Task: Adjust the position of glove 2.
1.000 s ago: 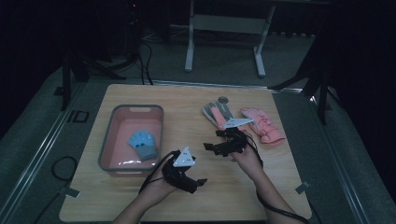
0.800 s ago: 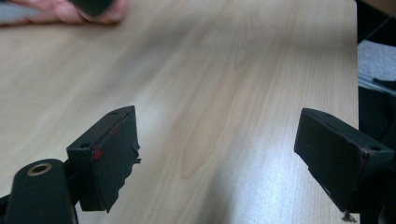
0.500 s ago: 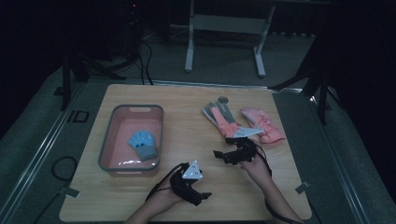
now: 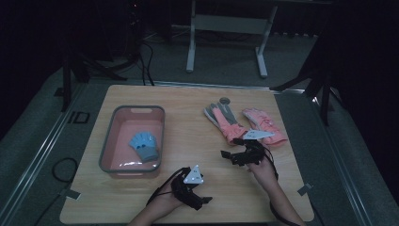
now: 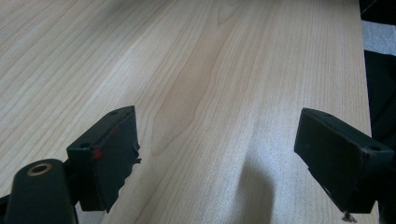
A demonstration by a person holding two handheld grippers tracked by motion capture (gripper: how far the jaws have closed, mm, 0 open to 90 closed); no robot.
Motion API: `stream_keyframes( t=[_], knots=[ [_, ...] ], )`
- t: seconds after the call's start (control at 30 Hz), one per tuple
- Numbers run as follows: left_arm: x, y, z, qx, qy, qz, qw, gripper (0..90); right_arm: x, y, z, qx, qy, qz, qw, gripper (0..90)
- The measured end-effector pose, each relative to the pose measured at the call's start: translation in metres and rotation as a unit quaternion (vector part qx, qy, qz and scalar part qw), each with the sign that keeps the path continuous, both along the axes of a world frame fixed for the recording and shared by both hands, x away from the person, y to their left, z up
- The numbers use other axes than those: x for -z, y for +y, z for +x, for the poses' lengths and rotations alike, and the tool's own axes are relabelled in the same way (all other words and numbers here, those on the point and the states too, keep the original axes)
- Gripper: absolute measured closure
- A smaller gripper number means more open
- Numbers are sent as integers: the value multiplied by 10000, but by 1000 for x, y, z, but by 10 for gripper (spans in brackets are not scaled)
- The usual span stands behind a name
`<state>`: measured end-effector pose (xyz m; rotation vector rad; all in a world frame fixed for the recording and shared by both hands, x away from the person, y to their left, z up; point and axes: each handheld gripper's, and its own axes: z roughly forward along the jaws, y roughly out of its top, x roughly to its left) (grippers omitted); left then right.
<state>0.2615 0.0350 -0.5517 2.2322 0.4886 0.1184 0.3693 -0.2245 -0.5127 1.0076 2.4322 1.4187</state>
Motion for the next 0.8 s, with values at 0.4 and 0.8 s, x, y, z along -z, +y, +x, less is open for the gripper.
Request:
stream_keyframes(
  t=[0.4, 0.8],
  knots=[
    [3, 6, -3, -90, -29, 36, 9999, 142, -26, -19, 29, 412, 145, 391, 9983, 128],
    [6, 5, -5, 36, -22, 113, 9999, 142, -24, -18, 71, 750, -82, -648, 9950, 449]
  ],
)
